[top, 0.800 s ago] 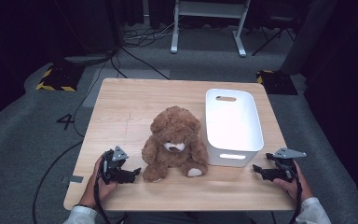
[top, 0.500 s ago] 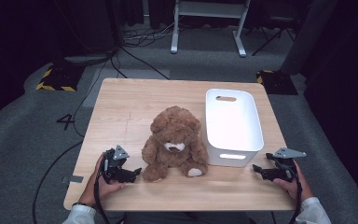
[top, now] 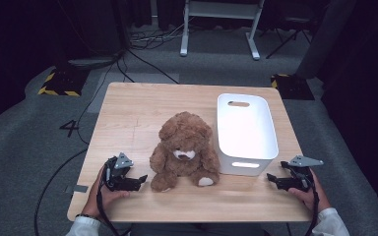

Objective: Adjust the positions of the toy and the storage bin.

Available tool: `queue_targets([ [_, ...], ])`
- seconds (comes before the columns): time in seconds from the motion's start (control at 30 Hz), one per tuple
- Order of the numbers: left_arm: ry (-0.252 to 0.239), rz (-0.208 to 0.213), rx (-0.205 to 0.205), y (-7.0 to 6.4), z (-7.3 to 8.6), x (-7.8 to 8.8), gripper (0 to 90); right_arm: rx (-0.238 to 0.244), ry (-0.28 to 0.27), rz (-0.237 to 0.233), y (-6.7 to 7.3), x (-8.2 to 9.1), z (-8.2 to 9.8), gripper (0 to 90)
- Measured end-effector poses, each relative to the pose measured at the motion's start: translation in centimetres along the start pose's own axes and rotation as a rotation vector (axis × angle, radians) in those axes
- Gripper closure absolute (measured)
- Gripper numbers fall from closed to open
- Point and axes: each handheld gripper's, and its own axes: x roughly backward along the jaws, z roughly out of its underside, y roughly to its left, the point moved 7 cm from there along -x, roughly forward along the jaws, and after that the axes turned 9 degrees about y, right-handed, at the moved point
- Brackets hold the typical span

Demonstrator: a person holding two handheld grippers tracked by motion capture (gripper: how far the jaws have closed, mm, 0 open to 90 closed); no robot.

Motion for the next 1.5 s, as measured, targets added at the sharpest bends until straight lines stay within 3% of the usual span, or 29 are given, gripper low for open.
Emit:
queue_targets([
  [0.23,-0.031,-0.022,0.006,-0.3,-0.7,1.2,16.2,0.010,0.000,-0.008,0.0,0.0,-0.1,14.8],
  [0.43,-0.070,-0.003,-0.001,-1.1,-1.4,2.3,16.1,0.014,0.001,-0.011,0.0,-0.1,-0.1,14.7],
  [0.5,-0.093,0.022,-0.012,-1.8,-1.9,2.6,15.9,0.014,0.000,-0.011,0.0,-0.1,-0.1,14.7],
  [0.67,-0.097,0.052,-0.032,-2.9,-2.3,2.6,15.8,0.014,0.001,-0.011,0.0,-0.1,-0.1,14.7],
  [0.87,-0.087,0.044,-0.050,-3.5,-3.1,2.2,15.8,0.015,0.000,-0.012,0.0,-0.1,-0.1,14.7],
  [1.13,-0.105,0.066,-0.089,-4.3,-4.3,2.6,15.8,0.015,0.000,-0.012,0.0,-0.1,-0.1,14.7],
  [1.3,-0.127,0.081,-0.104,-4.7,-5.5,3.0,15.7,0.015,0.000,-0.011,0.0,-0.1,-0.1,14.7],
  [1.37,-0.147,0.086,-0.129,-5.1,-6.4,3.3,15.8,0.015,0.000,-0.011,0.0,-0.1,-0.1,14.7],
  [1.5,-0.161,0.075,-0.145,-5.3,-7.6,3.5,15.8,0.014,0.000,-0.010,0.0,-0.1,-0.1,14.7],
])
